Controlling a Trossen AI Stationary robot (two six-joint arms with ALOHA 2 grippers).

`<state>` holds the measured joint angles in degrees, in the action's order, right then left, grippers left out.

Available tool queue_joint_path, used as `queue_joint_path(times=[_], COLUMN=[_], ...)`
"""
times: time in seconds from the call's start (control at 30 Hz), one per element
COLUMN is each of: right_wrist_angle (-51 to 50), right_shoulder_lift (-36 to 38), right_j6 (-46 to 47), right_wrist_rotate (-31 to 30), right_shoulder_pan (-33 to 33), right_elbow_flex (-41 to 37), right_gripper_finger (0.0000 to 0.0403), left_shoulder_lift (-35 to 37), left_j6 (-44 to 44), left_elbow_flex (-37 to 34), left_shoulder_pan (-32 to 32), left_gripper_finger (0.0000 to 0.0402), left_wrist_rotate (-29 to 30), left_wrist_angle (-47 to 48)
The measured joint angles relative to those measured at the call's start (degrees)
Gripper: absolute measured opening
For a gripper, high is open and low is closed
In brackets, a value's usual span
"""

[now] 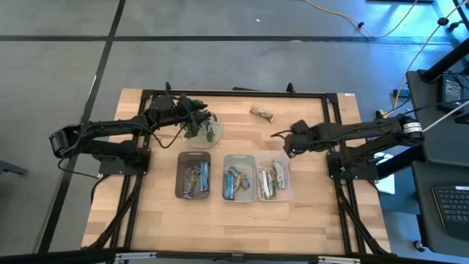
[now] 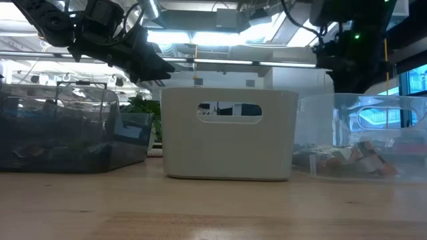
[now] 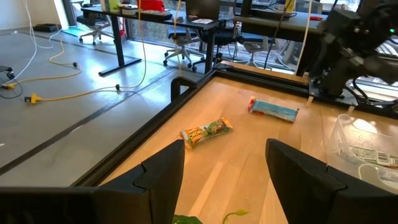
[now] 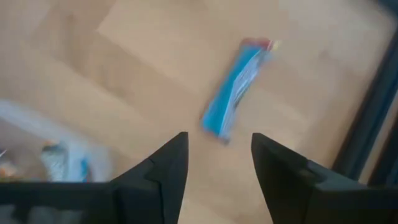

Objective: Pick and place Granola Bars by type
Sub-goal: Put the red granola bar into the grey bin

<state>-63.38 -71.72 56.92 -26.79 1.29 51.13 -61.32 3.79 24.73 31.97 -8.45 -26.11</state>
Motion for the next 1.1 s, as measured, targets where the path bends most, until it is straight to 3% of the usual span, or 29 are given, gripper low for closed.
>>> queue_joint_path(times=[0.1,0.27,0.47,0.63,0.8,1.1], right_wrist_angle=[2.55,5.16,5.38,6.94,17.03,28.97], right_shoulder_lift=[-0.15,-0.17,-0.17,-1.06,-1.16,-1.16], right_j6=[-5.2,-10.26,-11.17,-12.42,-15.48,-13.66], right_wrist_rotate=[-1.98,0.15,0.33,0.26,-6.17,3.6], right_shoulder_pan=[-2.64,-6.91,-11.16,-14.15,-16.86,-18.98], right_elbow_flex=[0.0,0.0,0.0,-0.75,-6.46,-14.24], right_gripper_finger=[0.0179,0.0179,0.0184,0.0232,0.029,0.0311], left_shoulder_lift=[0.0,0.0,0.0,0.0,0.0,0.0], left_j6=[0.0,-0.01,-0.02,-0.02,-0.02,-0.04], left_elbow_flex=[0.0,0.0,0.0,0.0,0.0,0.0], left_shoulder_pan=[0.0,0.0,0.0,0.0,0.0,0.0], left_gripper_finger=[0.0217,0.0217,0.0217,0.0217,0.0217,0.0217], left_wrist_rotate=[0.02,0.02,0.01,0.02,0.01,0.02], left_wrist_angle=[-0.02,0.01,0.02,0.19,0.26,0.24])
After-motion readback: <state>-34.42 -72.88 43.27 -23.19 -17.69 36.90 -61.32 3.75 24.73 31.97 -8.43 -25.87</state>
